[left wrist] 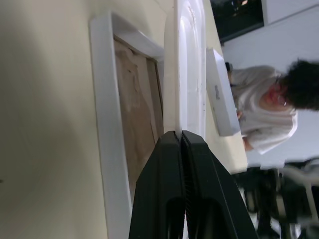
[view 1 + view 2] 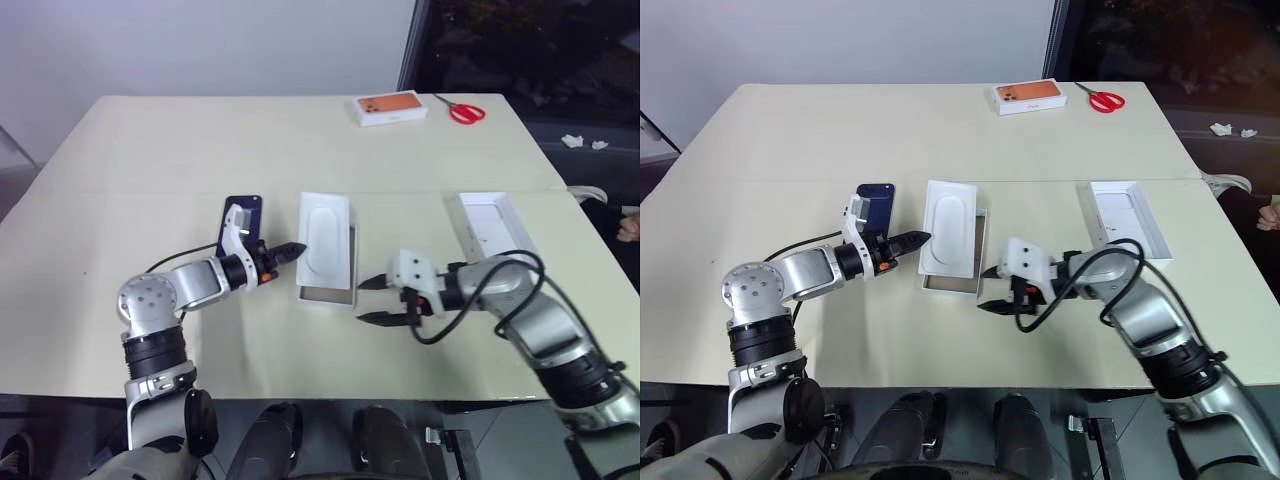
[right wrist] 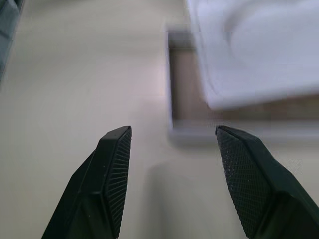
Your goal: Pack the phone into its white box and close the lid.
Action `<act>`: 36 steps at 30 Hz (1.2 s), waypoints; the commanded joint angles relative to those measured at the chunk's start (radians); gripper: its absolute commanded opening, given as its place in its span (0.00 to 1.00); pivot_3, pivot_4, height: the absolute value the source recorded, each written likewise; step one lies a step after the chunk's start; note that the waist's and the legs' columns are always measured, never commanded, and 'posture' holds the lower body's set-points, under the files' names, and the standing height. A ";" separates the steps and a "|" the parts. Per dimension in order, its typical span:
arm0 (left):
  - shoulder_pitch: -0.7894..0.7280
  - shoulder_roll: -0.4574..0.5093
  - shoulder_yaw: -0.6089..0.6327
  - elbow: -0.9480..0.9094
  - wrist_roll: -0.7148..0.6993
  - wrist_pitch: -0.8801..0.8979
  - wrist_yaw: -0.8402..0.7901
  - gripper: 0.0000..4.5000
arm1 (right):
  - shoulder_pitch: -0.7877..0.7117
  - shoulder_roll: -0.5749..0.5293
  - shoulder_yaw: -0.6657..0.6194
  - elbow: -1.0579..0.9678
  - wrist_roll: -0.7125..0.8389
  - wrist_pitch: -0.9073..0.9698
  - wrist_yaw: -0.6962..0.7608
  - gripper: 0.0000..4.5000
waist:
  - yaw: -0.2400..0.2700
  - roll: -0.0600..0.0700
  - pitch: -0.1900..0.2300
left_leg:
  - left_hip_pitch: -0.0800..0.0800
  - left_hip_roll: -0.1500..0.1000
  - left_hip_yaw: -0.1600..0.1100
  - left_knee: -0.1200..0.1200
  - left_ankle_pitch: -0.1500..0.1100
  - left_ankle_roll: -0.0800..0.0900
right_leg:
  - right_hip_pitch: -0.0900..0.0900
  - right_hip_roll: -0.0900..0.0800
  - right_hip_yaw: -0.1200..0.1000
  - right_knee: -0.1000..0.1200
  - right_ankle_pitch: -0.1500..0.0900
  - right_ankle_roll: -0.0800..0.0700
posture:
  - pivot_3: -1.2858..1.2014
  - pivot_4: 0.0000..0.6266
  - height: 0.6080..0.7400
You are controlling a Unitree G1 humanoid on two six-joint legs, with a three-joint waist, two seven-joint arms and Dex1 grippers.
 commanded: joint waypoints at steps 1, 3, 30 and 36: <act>-0.002 0.003 -0.018 -0.024 -0.002 -0.001 0.000 0.07 | -0.018 -0.002 -0.036 0.022 0.007 -0.046 -0.004 0.64 | -0.002 0.000 0.000 | 0.000 0.000 0.000 0.000 0.000 0.000 | 0.000 0.000 0.000 0.000 0.000 0.000 | 0.52 0.24 1.00; -0.009 0.004 -0.021 -0.016 -0.002 0.003 0.005 0.20 | -0.031 0.010 -0.035 0.038 0.002 -0.059 -0.012 0.64 | -0.003 0.000 0.000 | 0.000 0.001 0.000 -0.001 0.000 0.000 | -0.001 0.000 0.001 0.000 0.000 0.000 | 0.52 0.24 1.00; 0.104 0.355 -0.177 -0.194 0.235 -0.387 -0.352 1.00 | -0.236 0.347 0.072 0.231 -0.124 -0.095 -0.297 0.01 | -0.028 -0.001 0.001 | 0.001 0.001 0.001 -0.009 0.004 -0.007 | -0.005 0.001 0.003 0.000 0.000 0.000 | 0.52 0.24 1.00; 0.142 0.411 -0.137 -0.161 0.240 -0.436 -0.428 1.00 | -0.229 0.415 0.209 0.284 -0.274 -0.083 -0.385 0.01 | -0.023 -0.001 0.001 | 0.001 0.001 0.000 -0.013 0.007 -0.011 | -0.007 0.000 0.002 -0.001 0.000 -0.001 | 0.52 0.24 1.00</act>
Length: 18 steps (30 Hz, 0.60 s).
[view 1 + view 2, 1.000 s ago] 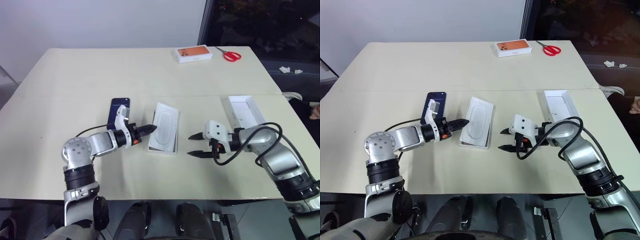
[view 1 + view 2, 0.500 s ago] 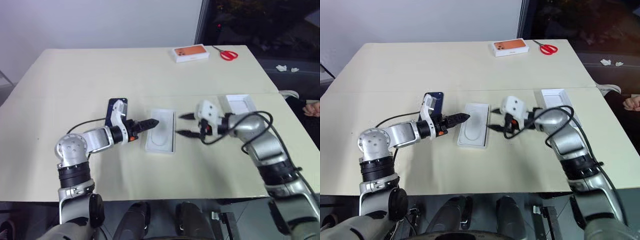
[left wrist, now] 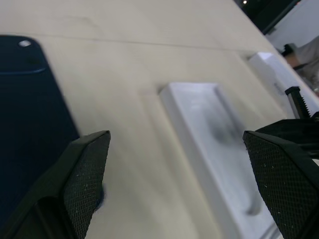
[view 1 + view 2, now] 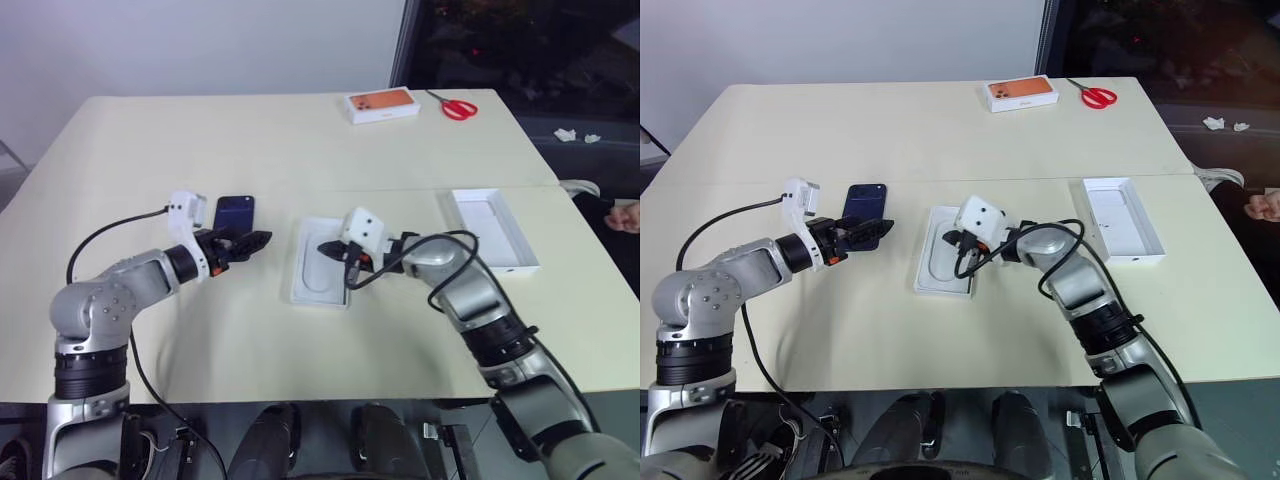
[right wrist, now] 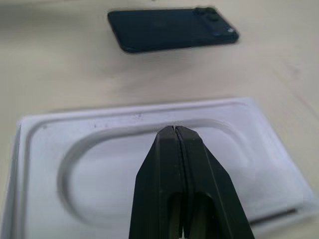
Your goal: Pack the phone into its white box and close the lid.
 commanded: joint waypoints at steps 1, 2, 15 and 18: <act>0.006 0.023 0.036 -0.032 -0.008 -0.044 -0.048 1.00 | -0.003 0.012 0.070 0.018 -0.092 -0.018 -0.035 0.01 | 0.000 0.000 0.000 | 0.000 0.000 0.000 0.000 0.000 0.000 | 0.000 0.000 0.000 0.000 0.000 0.000 | 0.52 0.24 1.00; 0.010 0.021 0.035 -0.036 -0.006 -0.045 -0.046 1.00 | -0.003 -0.003 0.090 0.025 -0.119 -0.036 -0.033 0.01 | 0.000 0.000 0.000 | 0.000 0.000 0.000 0.000 0.000 0.000 | 0.000 0.000 0.000 0.000 0.000 0.000 | 0.52 0.24 1.00; 0.022 0.024 0.033 -0.028 0.025 -0.088 -0.053 1.00 | 0.006 -0.088 0.088 -0.004 -0.152 -0.067 0.078 0.01 | -0.001 -0.001 -0.001 | 0.001 0.000 -0.001 0.000 -0.003 0.005 | 0.003 0.000 -0.001 -0.001 0.000 0.000 | 0.52 0.24 1.00; 0.020 0.037 0.066 0.017 0.011 -0.078 -0.057 1.00 | -0.018 -0.031 0.028 -0.006 -0.101 -0.042 0.056 0.01 | -0.005 -0.001 -0.001 | 0.001 0.000 -0.001 0.000 -0.003 0.005 | 0.002 0.000 -0.001 -0.001 0.000 0.000 | 0.52 0.24 1.00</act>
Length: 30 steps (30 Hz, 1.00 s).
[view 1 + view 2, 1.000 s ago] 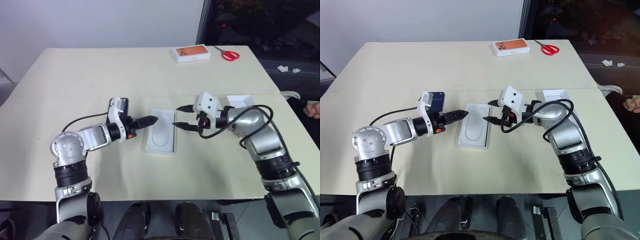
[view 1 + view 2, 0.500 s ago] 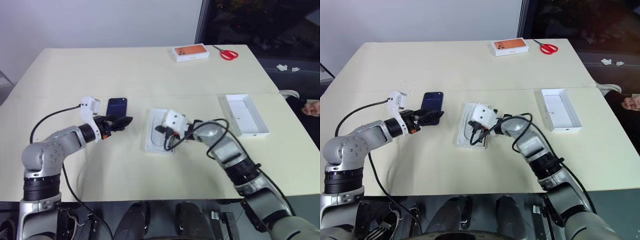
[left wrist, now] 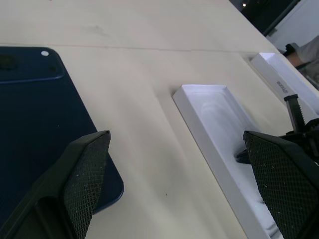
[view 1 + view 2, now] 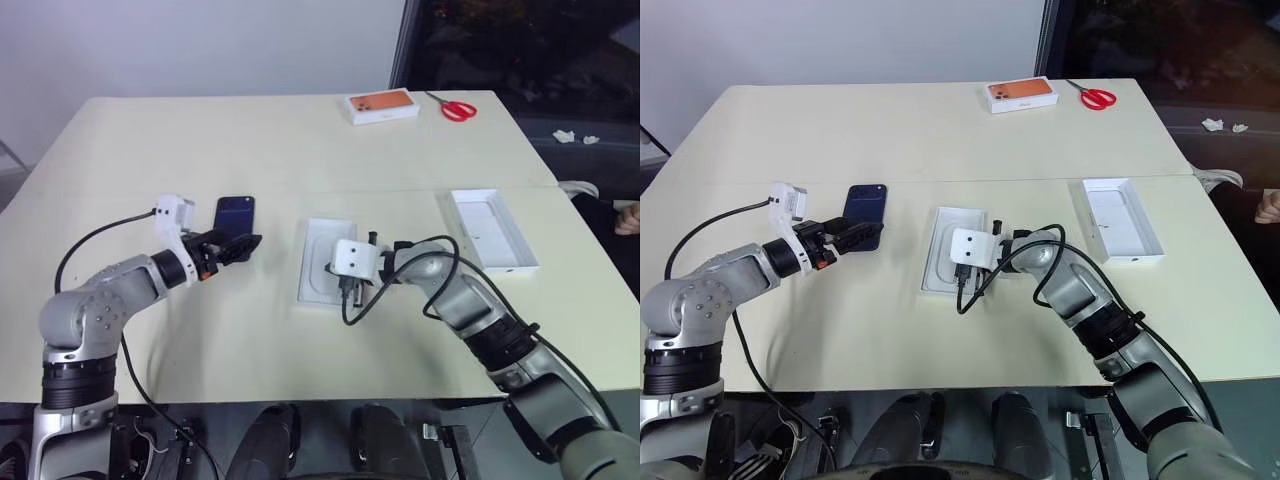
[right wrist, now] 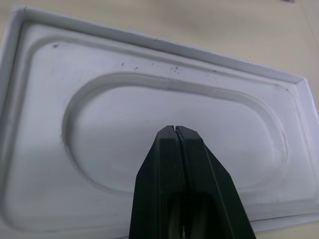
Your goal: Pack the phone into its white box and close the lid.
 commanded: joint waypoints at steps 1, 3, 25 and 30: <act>-0.020 0.023 0.079 0.045 -0.029 0.003 -0.011 1.00 | -0.026 0.052 -0.071 -0.005 0.065 0.029 -0.018 0.01 | -0.005 0.000 0.000 | 0.000 0.000 0.000 0.000 0.000 0.000 | -0.001 0.000 0.000 0.000 0.000 0.000 | 0.52 0.24 1.00; -0.034 0.043 0.114 0.103 -0.023 0.001 -0.002 1.00 | -0.066 0.068 -0.105 0.024 0.072 0.019 -0.042 0.01 | -0.006 0.000 0.000 | 0.000 0.001 0.000 -0.001 0.000 0.000 | -0.002 0.001 0.001 0.001 0.000 0.000 | 0.52 0.24 1.00; -0.519 0.061 -0.042 1.159 0.336 -0.153 -0.247 1.00 | -0.452 0.526 0.018 0.811 -0.168 -0.171 -0.413 0.01 | -0.002 -0.001 0.000 | -0.001 -0.002 0.000 -0.001 0.005 -0.008 | -0.009 0.002 -0.001 0.005 0.001 -0.001 | 0.52 0.24 1.00; -0.582 0.019 -0.052 1.289 0.395 -0.144 -0.324 1.00 | -0.477 0.540 0.005 0.866 -0.174 -0.175 -0.429 0.01 | -0.002 -0.001 -0.001 | -0.001 -0.003 0.000 -0.001 0.005 -0.008 | -0.010 0.002 -0.001 0.007 0.001 -0.001 | 0.52 0.24 1.00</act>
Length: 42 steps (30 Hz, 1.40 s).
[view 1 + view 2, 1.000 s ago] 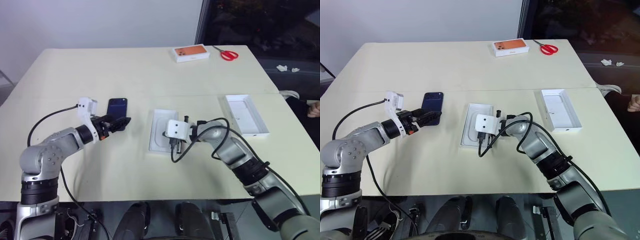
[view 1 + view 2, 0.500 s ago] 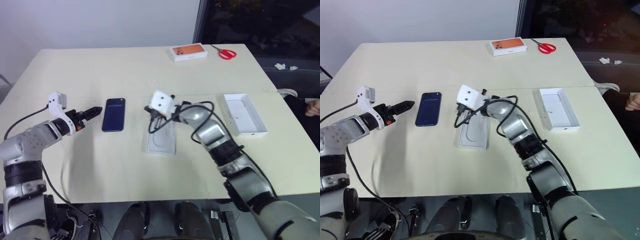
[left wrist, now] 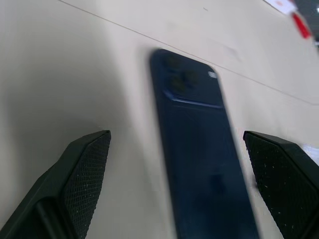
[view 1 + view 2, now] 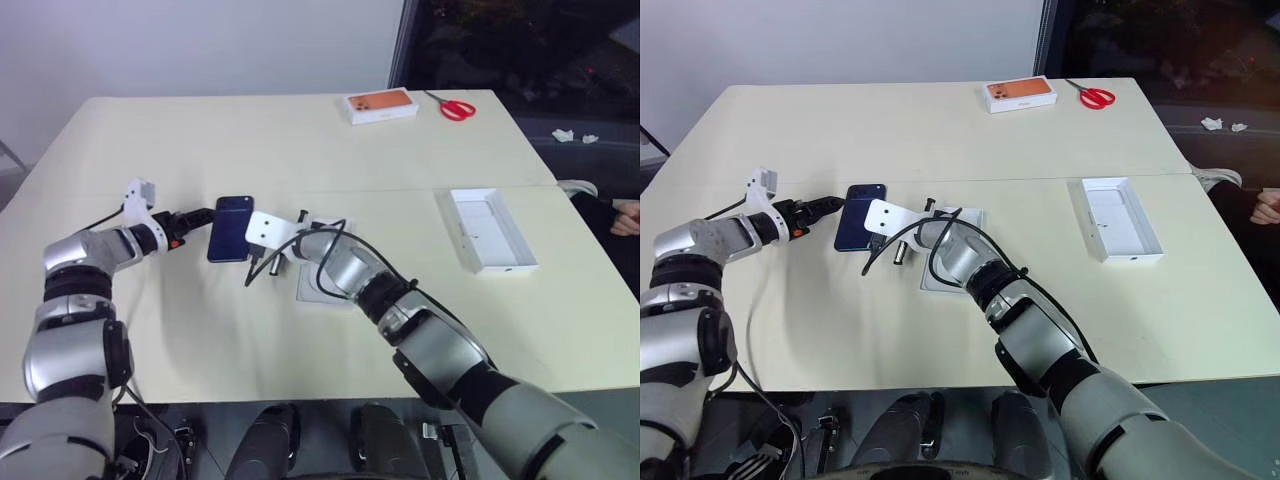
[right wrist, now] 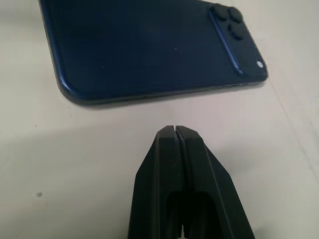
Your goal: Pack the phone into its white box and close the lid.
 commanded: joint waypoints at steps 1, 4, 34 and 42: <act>0.008 -0.055 -0.063 0.089 0.064 0.035 -0.073 1.00 | -0.044 0.011 -0.025 0.015 -0.001 -0.012 -0.014 0.01 | -0.001 0.000 0.000 | 0.000 0.000 0.000 0.000 0.000 0.000 | 0.000 0.000 0.000 0.000 0.000 0.000 | 0.52 0.24 1.00; 0.014 -0.075 -0.101 0.119 0.124 0.015 -0.111 1.00 | -0.054 0.006 -0.035 0.022 0.002 -0.018 -0.013 0.01 | 0.000 0.001 -0.001 | 0.000 0.000 0.000 0.000 0.000 0.000 | 0.000 0.000 0.000 0.001 0.000 0.000 | 0.52 0.24 1.00; 0.021 -0.141 -0.089 0.102 0.173 0.123 -0.232 1.00 | -0.076 -0.070 -0.041 0.007 -0.061 0.043 0.039 0.01 | 0.000 0.008 -0.009 | 0.002 -0.003 -0.001 0.001 -0.001 0.001 | 0.000 -0.002 0.000 0.005 0.000 0.000 | 0.52 0.24 1.00; 0.025 -0.156 -0.095 0.082 0.175 0.128 -0.236 1.00 | -0.051 -0.025 -0.020 0.065 -0.070 0.060 0.095 0.01 | 0.000 0.008 -0.012 | 0.002 -0.003 -0.001 0.001 -0.001 0.002 | 0.001 -0.002 0.000 0.006 0.000 0.000 | 0.52 0.24 1.00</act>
